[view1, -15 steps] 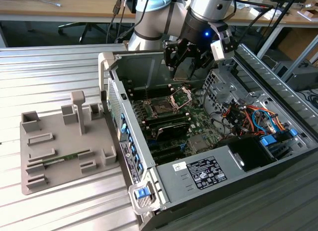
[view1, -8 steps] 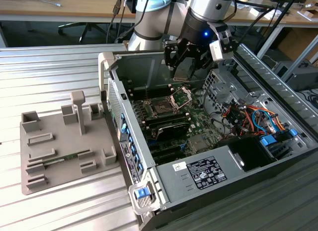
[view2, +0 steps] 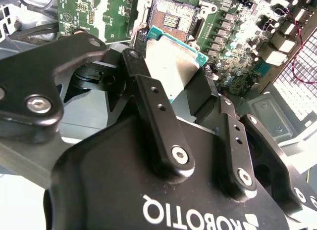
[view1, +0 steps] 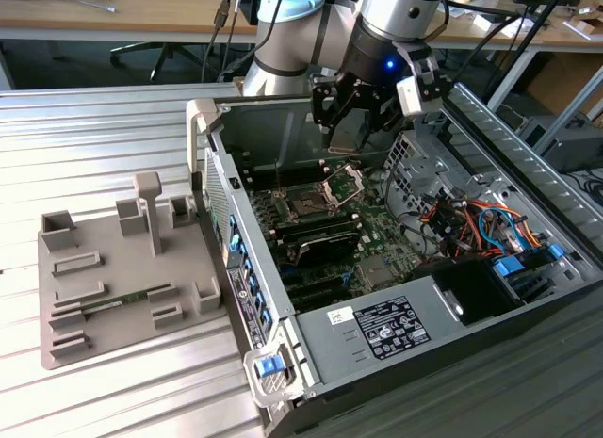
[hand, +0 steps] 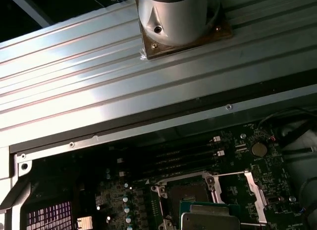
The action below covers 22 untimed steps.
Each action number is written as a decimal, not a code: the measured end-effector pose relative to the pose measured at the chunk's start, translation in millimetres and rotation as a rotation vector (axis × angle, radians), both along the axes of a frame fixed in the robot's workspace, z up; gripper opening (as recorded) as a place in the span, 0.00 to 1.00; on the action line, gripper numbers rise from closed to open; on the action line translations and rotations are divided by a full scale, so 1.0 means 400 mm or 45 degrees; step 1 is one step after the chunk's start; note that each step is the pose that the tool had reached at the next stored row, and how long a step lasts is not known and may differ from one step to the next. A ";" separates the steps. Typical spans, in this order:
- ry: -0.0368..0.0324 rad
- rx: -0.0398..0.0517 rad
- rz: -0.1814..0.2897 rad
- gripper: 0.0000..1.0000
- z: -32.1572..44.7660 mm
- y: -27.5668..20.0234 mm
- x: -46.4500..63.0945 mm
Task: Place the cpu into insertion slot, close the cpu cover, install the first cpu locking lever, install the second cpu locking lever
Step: 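Place the cpu into insertion slot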
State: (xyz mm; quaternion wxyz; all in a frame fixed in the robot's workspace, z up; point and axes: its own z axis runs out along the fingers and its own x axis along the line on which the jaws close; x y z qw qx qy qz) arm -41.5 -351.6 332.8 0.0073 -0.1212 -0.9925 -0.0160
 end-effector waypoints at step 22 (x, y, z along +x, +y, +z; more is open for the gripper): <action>0.0000 -0.001 -0.059 0.54 0.000 0.000 0.000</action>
